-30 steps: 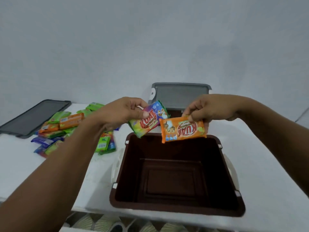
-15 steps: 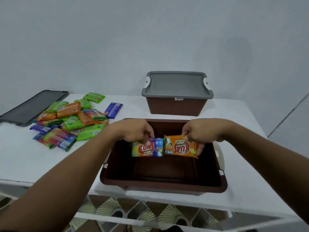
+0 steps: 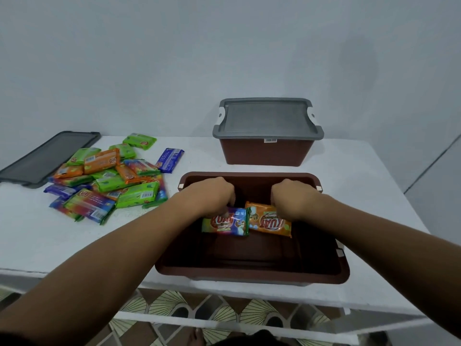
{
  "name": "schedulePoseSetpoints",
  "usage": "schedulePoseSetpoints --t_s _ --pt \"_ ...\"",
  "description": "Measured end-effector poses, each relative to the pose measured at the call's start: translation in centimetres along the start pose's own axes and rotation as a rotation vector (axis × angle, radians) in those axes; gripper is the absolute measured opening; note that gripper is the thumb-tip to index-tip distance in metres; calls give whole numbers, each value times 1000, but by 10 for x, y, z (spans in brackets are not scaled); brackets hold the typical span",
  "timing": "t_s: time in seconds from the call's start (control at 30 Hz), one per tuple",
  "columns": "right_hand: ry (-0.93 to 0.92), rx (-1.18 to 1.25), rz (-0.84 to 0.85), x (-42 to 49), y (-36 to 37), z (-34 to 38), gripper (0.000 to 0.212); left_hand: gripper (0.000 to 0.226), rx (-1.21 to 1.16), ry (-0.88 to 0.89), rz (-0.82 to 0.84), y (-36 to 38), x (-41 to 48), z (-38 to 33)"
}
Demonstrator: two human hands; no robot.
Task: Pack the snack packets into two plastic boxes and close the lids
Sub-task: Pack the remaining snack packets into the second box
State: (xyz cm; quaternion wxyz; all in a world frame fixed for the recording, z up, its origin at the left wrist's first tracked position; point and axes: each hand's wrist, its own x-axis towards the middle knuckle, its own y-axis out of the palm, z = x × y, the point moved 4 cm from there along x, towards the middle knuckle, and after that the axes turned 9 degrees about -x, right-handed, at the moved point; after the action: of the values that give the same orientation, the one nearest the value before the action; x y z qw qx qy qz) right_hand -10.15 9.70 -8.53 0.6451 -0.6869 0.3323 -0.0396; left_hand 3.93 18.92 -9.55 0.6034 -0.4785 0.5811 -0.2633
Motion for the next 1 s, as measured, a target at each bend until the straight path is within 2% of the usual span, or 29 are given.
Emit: schedulePoseSetpoints --t_s 0.1,0.13,0.2,0.27,0.33,0.43,0.53,0.8,0.93,1.0 --pt "-11 -134 -209 -7 -9 7 14 28 151 18 -137 -5 -11 -8" --pt "-42 -136 -220 -7 -8 10 15 28 190 33 -158 -5 -13 -12" --pt "-147 -136 -137 -2 1 19 31 38 239 58 -121 0 -16 -19" --pt "-248 -174 -3 6 16 26 61 50 230 36 -3 9 -14 -20" --pt "-294 -209 31 10 21 27 76 58 194 -11 117 18 -9 -17" --pt "-307 -203 39 12 21 24 69 62 118 -54 210 25 -1 -12" --pt "-300 -187 77 13 23 24 60 57 97 -53 168 22 6 -11" --pt "-308 -182 21 15 22 26 56 58 121 -56 150 21 7 -10" --pt "-307 -169 -16 14 22 26 52 47 64 -45 202 20 3 -11" --pt "-307 -120 -47 12 19 23 57 32 -6 9 142 12 -4 -9"
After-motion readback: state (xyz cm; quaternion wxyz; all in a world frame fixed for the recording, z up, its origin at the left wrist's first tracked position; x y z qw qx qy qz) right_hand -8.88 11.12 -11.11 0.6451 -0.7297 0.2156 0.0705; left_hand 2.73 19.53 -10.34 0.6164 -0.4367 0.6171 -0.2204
